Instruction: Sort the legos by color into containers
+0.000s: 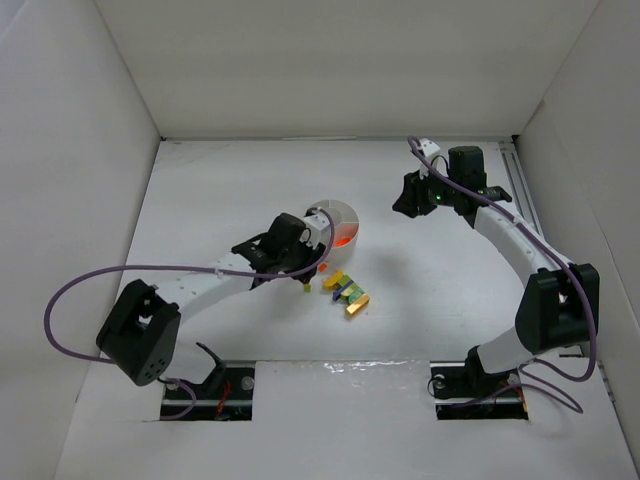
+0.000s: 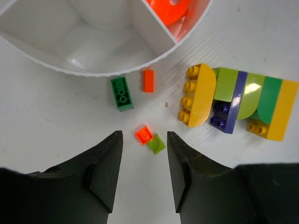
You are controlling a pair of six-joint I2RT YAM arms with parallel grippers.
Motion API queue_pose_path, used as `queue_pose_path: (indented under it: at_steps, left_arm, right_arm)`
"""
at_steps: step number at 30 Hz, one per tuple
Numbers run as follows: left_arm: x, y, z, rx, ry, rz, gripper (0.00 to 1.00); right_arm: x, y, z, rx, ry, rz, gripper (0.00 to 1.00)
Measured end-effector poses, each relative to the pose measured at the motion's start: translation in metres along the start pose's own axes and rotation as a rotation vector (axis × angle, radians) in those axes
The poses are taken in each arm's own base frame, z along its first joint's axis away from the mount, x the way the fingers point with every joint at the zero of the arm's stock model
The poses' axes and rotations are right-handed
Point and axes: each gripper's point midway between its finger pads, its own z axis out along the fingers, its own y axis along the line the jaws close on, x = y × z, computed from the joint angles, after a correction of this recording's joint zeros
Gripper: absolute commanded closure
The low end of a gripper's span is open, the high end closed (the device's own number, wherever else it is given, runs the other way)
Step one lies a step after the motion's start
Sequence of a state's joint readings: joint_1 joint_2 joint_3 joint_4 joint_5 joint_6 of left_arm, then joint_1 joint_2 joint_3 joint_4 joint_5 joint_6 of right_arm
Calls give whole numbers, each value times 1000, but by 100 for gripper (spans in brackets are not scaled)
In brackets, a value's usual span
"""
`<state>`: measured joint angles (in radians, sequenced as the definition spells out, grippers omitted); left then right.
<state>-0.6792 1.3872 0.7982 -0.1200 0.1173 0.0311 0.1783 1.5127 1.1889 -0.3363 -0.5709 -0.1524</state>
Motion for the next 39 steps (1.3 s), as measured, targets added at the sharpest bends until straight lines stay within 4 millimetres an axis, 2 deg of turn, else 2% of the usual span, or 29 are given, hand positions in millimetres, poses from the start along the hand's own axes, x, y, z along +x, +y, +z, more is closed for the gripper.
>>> queue_pose_path:
  at_steps: [6,12,24,39]
  left_arm:
    - [-11,-14,-8,3,-48,-104,62]
    - [9,-15,-8,-19,-8,-206,62]
    - [14,-9,-13,-93,-23,-332,62]
    - [38,0,9,-185,60,-462,56]
  right_arm:
    - [0,0,0,1,1,0,53]
    - [0,0,0,1,1,0,53]
    - [1,-2,0,13,5,1,53]
    - [1,-2,0,13,5,-3,53]
